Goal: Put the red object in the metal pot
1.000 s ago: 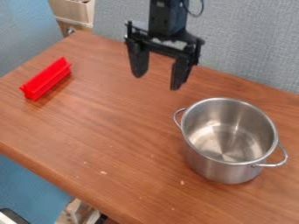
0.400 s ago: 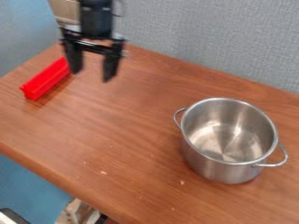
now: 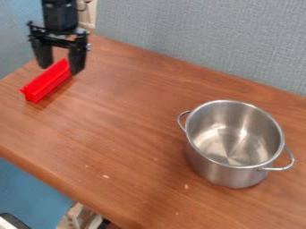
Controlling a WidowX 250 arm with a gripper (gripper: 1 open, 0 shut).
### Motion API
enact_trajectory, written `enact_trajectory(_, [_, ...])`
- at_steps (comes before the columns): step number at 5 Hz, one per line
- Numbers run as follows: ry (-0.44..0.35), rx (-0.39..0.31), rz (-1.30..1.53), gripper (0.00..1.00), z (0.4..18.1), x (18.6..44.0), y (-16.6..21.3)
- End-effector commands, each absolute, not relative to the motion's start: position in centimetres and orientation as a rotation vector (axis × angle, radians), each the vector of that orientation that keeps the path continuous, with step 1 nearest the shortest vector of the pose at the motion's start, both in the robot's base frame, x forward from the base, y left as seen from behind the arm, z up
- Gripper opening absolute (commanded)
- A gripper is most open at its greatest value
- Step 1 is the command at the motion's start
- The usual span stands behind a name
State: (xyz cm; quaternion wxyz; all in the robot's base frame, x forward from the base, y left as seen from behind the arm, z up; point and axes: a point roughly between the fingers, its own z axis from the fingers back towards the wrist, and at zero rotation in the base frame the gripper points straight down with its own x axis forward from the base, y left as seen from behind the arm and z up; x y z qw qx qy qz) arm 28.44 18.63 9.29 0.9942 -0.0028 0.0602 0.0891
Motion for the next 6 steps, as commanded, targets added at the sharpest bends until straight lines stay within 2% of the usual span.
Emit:
enact_trajectory(1, [0.054,0.033,0.177,1.00,10.7,29.3,21.0])
enact_trajectory(6, [0.063,0.062,0.186,1.00,8.4,30.1,24.7])
